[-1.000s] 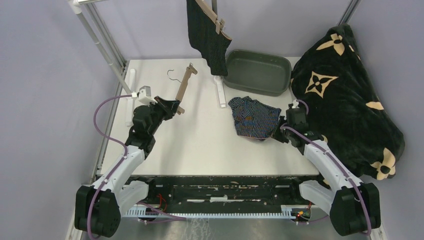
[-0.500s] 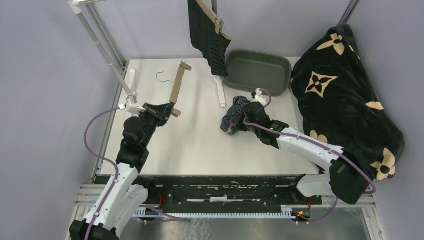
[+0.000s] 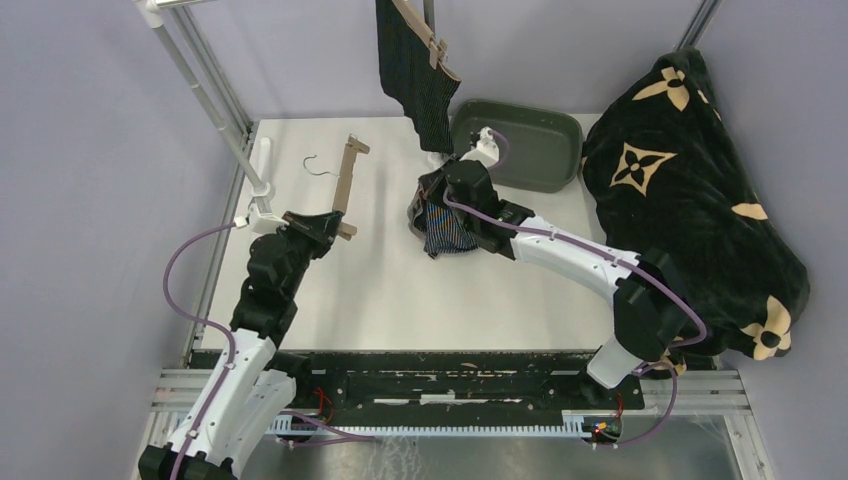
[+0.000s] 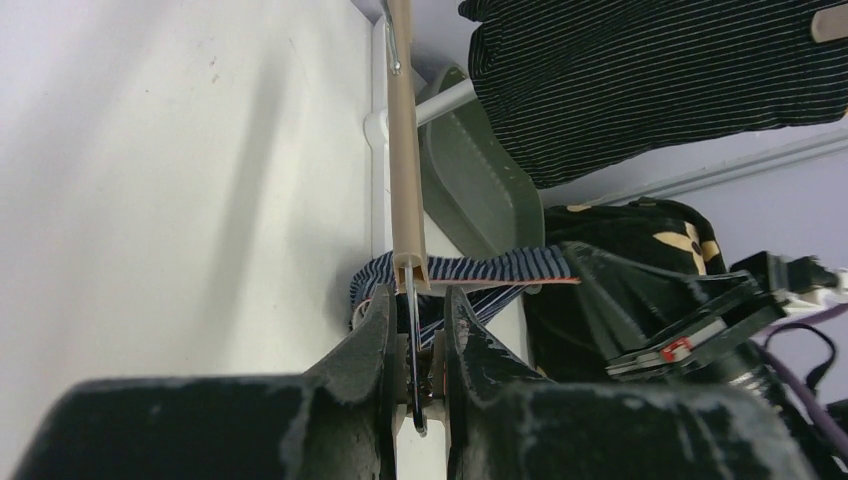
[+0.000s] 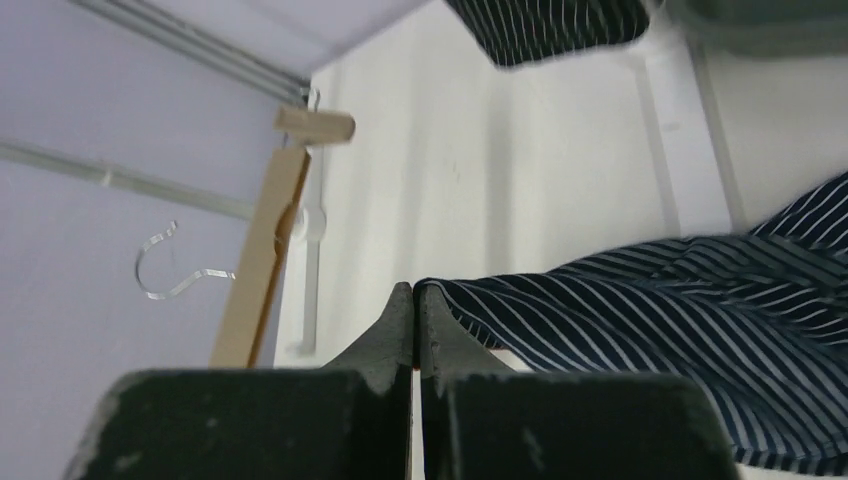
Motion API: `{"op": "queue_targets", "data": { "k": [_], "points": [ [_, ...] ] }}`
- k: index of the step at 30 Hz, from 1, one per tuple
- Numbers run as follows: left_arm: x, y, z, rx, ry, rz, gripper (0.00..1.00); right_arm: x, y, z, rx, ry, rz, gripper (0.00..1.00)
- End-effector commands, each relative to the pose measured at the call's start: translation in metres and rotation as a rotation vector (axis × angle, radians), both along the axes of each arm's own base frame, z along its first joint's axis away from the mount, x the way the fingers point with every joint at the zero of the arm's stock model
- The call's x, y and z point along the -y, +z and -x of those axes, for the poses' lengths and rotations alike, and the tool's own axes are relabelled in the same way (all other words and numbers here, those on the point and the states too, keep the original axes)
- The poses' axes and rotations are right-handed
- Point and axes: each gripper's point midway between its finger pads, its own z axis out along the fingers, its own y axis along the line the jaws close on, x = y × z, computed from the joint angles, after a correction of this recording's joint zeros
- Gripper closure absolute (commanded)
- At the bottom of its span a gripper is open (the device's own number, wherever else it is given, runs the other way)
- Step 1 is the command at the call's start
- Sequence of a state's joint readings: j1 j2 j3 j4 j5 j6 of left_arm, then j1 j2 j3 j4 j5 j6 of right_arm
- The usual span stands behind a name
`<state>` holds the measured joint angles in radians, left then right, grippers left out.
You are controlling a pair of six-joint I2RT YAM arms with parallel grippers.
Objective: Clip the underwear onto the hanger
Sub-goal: Clamp the underwear onto the hanger.
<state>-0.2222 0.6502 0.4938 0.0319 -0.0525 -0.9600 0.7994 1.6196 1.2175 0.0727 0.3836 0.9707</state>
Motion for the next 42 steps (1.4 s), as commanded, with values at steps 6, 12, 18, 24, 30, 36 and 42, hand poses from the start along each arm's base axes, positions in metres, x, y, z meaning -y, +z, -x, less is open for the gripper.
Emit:
{"op": "queue_targets", "data": {
  "k": [6,12,18,24,30,36,42],
  "points": [
    [-0.006,0.037,-0.005,0.091,0.033,-0.012,0.97,0.068,0.085,-0.022,0.199,-0.324,-0.001,1.0],
    [-0.005,0.041,-0.007,0.099,0.029,-0.015,0.97,0.142,0.113,-0.02,0.248,-0.527,-0.007,1.0],
    [-0.003,0.04,-0.01,0.094,0.022,-0.018,0.97,0.204,0.139,-0.016,0.289,-0.669,-0.003,1.0],
    [0.0,0.037,-0.012,0.089,0.011,-0.015,0.97,0.235,0.163,-0.015,0.326,-0.754,-0.009,1.0],
    [0.0,0.029,-0.013,0.079,0.009,-0.012,0.97,0.235,0.137,-0.015,0.282,-0.765,-0.039,1.0],
    [0.001,0.025,-0.013,0.074,0.007,-0.017,0.97,0.238,0.127,-0.023,0.279,-0.822,-0.032,1.0],
    [0.002,0.018,-0.017,0.061,0.005,-0.015,0.97,0.254,0.149,-0.052,0.315,-0.897,-0.04,1.0]
  ]
}}
